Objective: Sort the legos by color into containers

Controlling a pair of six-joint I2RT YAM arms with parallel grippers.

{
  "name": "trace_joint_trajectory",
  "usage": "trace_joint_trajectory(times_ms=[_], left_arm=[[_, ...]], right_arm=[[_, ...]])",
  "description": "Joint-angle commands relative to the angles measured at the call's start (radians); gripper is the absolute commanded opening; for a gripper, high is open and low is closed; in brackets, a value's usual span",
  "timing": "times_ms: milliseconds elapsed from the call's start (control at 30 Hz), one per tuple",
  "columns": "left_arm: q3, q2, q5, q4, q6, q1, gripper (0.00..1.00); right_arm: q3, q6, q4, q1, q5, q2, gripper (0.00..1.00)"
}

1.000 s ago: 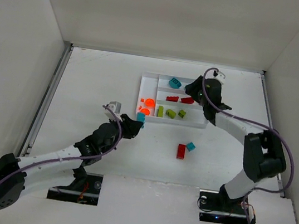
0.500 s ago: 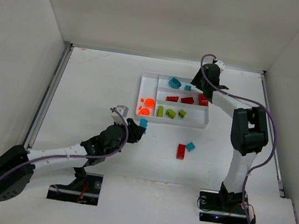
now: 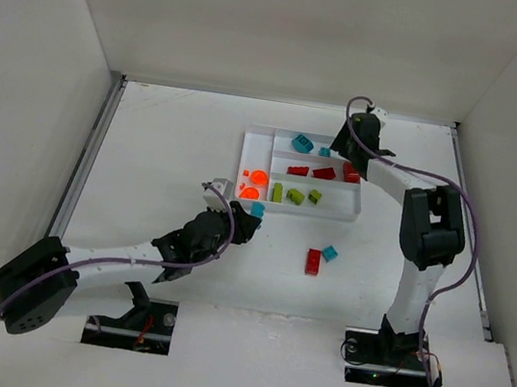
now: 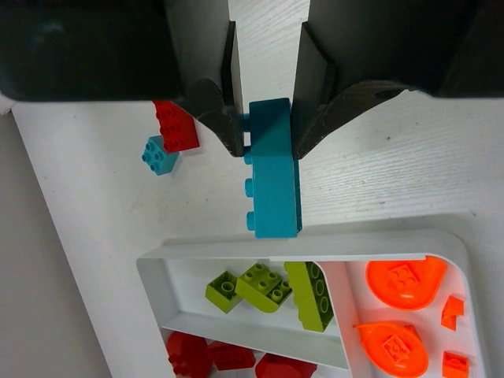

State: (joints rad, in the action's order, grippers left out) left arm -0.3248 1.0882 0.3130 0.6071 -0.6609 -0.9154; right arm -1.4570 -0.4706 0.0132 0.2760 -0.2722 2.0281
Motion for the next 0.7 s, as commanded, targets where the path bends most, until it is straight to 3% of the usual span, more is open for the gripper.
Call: trace_joint_trajectory(times_ms=[0,267,500,667], left_arm=[[-0.046,0.002,-0.005,0.065,0.018,0.002,0.16],[-0.126,0.085,-0.060,0.088,0.027,0.043,0.16],[-0.215,0.136,-0.072,0.077,0.041,0.074,0.16],[-0.289,0.186,-0.069,0.069,0.052,0.111,0.16]], right_arm=[[0.097,0.001,-0.036,0.028,-0.015,-0.130,0.38],[0.501,-0.077,-0.091,0.191,-0.067,-0.439,0.39],[0.613,-0.095,-0.094,0.216,-0.117,-0.502,0.43],[0.632,-0.092,-0.127,0.211,-0.122,-0.505,0.55]])
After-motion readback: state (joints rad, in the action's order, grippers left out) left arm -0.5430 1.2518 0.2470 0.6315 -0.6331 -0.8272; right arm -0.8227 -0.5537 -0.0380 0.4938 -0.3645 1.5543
